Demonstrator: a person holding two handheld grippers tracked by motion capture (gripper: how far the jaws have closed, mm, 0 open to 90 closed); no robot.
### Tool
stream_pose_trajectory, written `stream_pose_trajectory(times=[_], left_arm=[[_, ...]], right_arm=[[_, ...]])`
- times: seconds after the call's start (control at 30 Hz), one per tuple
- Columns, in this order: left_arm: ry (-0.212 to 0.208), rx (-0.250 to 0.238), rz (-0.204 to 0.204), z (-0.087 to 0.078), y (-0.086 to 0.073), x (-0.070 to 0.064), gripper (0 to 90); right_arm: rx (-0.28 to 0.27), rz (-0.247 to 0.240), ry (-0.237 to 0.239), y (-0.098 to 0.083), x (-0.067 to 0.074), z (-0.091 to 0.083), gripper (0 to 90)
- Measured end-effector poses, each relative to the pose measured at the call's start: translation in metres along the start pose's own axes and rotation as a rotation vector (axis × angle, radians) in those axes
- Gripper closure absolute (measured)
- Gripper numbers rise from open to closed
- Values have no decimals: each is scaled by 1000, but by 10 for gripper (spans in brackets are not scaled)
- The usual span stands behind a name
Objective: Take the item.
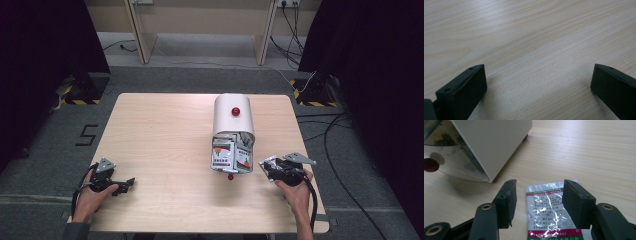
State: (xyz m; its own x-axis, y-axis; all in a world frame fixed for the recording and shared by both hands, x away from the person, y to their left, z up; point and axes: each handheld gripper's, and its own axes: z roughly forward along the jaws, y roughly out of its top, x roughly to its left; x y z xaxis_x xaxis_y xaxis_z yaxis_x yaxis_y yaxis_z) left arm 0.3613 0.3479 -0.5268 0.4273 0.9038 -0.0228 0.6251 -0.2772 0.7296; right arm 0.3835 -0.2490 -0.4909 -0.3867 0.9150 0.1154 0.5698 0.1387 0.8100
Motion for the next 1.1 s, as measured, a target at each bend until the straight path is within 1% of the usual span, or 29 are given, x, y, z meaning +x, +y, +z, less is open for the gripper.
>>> stream_pose_trajectory(times=[0.1,0.13,0.27,0.3,0.33,0.5,0.7,0.77,0.87,1.1], left_arm=[[0,0,0,0,0,0,0],[0,0,0,0,0,0,0],[0,0,0,0,0,0,0],[0,0,0,0,0,0,0],[-1,0,1,0,0,0,0],[0,1,1,0,0,0,0],[0,1,0,-1,-1,0,0],[-1,0,-1,-1,-1,0,0],[0,1,0,-1,-1,0,0],[0,1,0,-1,-1,0,0]], right_arm=[[10,-18,-2,0,2,-2,419],[16,-12,-4,0,4,-3,404],[26,-22,-2,0,6,-6,352],[32,-12,0,-1,8,-8,339],[33,-16,4,-1,9,-9,330],[24,-5,29,-4,14,-16,311],[16,-14,40,-5,20,-23,300],[16,-24,46,-6,23,-24,294],[18,-32,44,-8,24,-26,287],[20,-29,45,-12,26,-30,278]])
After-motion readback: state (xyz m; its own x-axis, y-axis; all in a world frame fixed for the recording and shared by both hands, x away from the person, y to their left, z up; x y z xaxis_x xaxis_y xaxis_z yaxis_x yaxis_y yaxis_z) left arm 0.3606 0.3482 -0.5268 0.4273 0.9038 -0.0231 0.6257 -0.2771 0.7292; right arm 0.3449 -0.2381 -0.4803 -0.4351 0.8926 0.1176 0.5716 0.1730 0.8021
